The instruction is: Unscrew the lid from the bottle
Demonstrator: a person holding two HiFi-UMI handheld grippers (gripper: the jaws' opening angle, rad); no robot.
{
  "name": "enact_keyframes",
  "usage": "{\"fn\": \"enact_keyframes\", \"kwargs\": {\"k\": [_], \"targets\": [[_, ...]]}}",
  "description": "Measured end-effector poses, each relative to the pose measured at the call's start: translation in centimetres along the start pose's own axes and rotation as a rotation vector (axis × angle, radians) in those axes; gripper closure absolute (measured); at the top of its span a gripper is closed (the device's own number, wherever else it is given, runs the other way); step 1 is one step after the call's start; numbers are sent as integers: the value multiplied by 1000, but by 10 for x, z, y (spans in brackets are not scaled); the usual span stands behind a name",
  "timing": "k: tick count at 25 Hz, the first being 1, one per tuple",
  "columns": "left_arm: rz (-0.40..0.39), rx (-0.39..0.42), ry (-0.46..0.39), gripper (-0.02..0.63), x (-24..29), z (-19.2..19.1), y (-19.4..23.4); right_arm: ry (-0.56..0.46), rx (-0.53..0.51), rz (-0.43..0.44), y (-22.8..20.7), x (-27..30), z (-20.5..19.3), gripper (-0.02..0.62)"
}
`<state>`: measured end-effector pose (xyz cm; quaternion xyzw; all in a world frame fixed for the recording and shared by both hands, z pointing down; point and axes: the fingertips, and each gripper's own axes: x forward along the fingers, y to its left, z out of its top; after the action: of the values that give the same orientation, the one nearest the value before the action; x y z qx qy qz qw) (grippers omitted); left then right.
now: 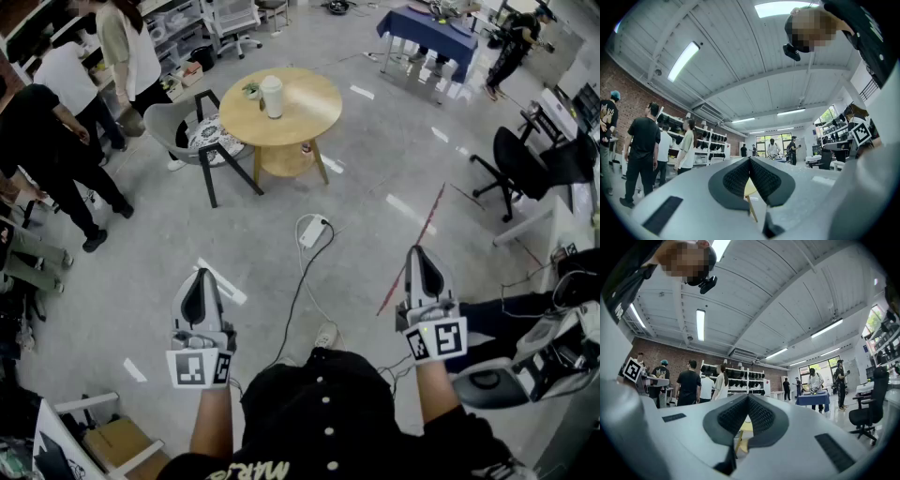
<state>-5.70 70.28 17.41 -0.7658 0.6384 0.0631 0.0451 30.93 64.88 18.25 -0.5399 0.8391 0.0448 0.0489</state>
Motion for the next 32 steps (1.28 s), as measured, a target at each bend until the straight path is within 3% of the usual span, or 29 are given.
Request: {"fn": "enact_keyframes", "kwargs": {"k": [8,13,15,16,17,19,20,23,32], "targets": [[-2,-4,9,603,3,-9,-10,-37,53,-11,-3,-7,-5,591],[-18,16,35,603,13,-18,-14,-10,42,12,2,5,-14,589],[-27,59,29,603,18,-19,-15,-5,47,38,6,16,-18,553],[-30,84,22,601,21,-19,-17,2,48,54,7,21,-21,502],[-30,97,21,575,26,-20,-19,12,47,68,8,27,-24,439],[-26,103,60,351,39,-30,-22,23,44,88,3,38,-29,338],[-27,111,100,275,45,-38,-24,25,47,95,0,43,-30,289],[-32,97,154,223,61,-51,-30,29,72,118,-8,56,-33,238],[-21,42,168,221,89,-66,-37,40,54,178,-14,99,-41,241]]}}
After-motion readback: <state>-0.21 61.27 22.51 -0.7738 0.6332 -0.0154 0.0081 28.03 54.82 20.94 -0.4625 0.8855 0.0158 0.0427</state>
